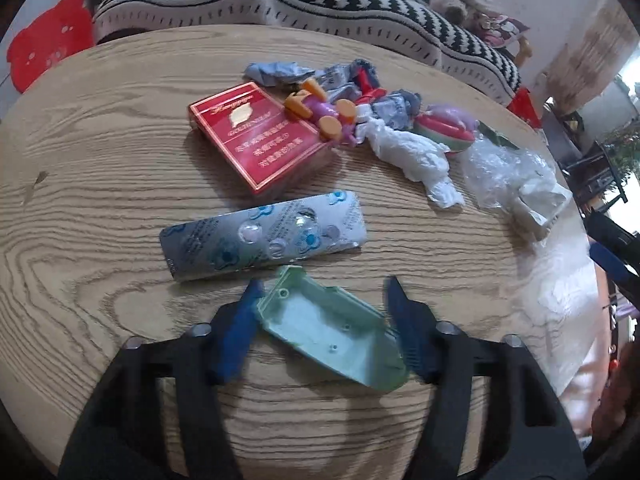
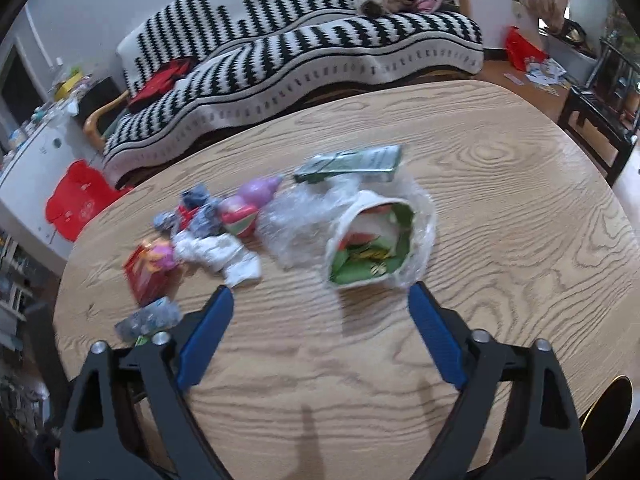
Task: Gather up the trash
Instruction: 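Grasp the pale green plastic tray with the left tool while the right tool grasps the white-green bag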
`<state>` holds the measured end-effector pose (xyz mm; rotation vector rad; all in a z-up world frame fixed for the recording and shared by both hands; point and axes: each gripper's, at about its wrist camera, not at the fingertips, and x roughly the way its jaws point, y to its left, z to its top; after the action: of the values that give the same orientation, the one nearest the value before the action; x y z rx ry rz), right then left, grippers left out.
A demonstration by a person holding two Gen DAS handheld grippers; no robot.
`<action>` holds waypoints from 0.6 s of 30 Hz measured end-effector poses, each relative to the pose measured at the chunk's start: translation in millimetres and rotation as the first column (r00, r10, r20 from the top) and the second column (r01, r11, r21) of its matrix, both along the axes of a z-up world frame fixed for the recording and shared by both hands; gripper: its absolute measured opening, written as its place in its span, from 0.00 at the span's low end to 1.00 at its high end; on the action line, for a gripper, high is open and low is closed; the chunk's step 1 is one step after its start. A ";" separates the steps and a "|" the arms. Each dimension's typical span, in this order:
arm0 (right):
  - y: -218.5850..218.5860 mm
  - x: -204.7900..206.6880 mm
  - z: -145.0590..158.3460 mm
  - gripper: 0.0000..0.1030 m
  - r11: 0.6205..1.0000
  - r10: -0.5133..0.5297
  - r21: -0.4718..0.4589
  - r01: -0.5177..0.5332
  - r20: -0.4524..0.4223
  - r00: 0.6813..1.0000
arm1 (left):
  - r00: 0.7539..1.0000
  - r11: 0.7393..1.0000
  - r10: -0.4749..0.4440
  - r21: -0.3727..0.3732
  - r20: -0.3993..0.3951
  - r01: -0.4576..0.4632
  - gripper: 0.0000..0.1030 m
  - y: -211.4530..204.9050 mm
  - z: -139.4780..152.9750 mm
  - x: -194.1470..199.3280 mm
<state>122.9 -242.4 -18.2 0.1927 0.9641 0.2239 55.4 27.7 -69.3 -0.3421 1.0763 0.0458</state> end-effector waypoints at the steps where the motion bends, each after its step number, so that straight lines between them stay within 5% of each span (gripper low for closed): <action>1: 0.5 5.8 -4.9 0.67 1.000 -0.001 0.004 0.001 -0.015 1.000 | 1.000 1.000 -0.005 -0.008 0.000 0.005 0.57 0.2 0.6 -0.5; 4: 2.3 20.7 -20.5 0.54 1.000 -0.017 0.017 0.018 -0.058 0.998 | 1.000 1.000 -0.017 -0.003 0.009 0.018 0.57 -1.0 4.2 -3.0; 9: 8.1 31.9 -33.6 0.50 1.000 -0.027 0.002 0.027 -0.058 0.998 | 0.998 0.999 -0.045 0.019 0.053 0.044 0.57 -8.2 19.3 -6.4; 10: 8.7 33.4 -34.5 0.42 1.000 -0.030 -0.006 0.029 -0.058 0.998 | 0.997 0.998 -0.054 0.018 0.059 0.053 0.57 -9.7 22.4 -7.0; 11: 8.6 34.4 -34.4 0.18 1.000 -0.025 0.001 0.025 -0.057 0.998 | 0.996 0.998 -0.059 0.012 0.064 0.058 0.57 -10.6 24.7 -7.7; 18: 5.2 13.5 0.7 0.13 0.999 -0.002 0.034 0.001 0.040 0.999 | 0.990 0.995 -0.095 0.015 0.103 0.094 0.57 -20.8 40.3 -8.5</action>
<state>136.3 -237.3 -17.5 0.2191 0.9211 0.2418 46.9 6.9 -29.0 -0.2814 0.9877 -0.0504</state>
